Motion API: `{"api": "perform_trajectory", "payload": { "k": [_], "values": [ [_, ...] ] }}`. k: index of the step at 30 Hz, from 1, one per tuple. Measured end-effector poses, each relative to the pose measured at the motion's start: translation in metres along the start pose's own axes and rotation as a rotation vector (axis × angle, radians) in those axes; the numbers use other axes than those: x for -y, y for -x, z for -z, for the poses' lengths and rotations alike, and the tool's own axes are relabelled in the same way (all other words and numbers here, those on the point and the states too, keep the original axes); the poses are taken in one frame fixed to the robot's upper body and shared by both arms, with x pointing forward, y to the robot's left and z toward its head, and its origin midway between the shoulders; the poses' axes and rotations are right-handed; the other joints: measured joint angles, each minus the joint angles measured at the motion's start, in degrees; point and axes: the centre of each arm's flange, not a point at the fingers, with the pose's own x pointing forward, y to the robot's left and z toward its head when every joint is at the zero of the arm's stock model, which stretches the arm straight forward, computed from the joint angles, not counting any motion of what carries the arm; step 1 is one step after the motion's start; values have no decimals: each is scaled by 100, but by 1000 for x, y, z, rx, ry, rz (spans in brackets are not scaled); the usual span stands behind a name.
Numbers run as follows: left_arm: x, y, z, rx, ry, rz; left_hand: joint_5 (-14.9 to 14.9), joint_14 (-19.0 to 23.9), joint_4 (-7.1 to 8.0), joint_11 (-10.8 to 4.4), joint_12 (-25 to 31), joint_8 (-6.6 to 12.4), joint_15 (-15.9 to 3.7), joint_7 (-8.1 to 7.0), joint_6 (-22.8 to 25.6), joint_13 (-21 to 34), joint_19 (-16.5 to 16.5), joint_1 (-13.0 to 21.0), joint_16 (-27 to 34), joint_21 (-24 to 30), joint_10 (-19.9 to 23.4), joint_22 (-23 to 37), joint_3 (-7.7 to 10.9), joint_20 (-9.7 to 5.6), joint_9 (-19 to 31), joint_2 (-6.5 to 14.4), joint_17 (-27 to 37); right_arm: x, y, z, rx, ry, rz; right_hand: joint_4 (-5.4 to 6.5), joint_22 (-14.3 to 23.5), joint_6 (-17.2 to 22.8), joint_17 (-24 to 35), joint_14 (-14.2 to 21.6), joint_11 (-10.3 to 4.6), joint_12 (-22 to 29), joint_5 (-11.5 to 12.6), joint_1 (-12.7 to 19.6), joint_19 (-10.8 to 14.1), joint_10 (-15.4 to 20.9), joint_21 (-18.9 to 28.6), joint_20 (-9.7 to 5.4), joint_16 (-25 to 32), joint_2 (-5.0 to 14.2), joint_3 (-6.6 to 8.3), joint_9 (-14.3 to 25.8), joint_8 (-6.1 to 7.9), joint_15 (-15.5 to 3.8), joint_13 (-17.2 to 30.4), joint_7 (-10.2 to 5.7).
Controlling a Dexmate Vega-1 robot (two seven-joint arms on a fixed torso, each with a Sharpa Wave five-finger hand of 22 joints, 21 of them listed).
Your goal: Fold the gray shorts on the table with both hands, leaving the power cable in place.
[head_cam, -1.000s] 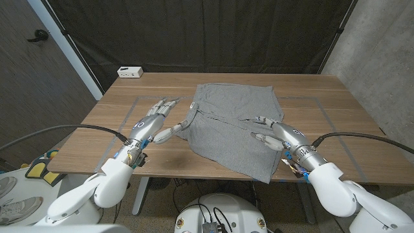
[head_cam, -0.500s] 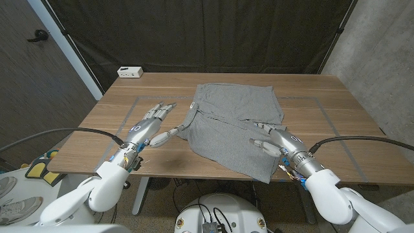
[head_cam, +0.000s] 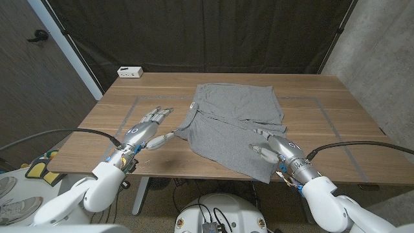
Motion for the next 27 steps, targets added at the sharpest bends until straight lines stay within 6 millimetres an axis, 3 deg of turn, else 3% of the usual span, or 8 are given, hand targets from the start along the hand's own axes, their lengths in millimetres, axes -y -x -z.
{"api": "perform_trajectory", "payload": {
  "k": [15, 27],
  "values": [
    [2, -3, 10, -20, -85, 73, 0, 23, -128, -84, 0, 0, -84, -17, 98, -1, 74, 97, 0, 0, 85, 0, -6, -72, 0, -53, 1, -20, 14, 2, -58, 22, -24, -46, -16, 116, -38, 41, 27, 0, 0, 57, 51, 95, 0, 10, 0, -119, -41, 0, 0, -41, 0, 2],
    [4, -8, 17, -28, -162, 106, 0, 103, -285, -176, 1, 0, -163, -52, 61, -1, 228, 287, 0, 7, 176, 0, 16, -119, 0, -90, 1, -35, 26, 2, -99, 57, -33, -207, -15, 271, -65, 156, -43, 0, 0, 262, 208, 209, 0, -3, 0, -210, 5, 0, 0, -93, 0, -5]
  ]
}}
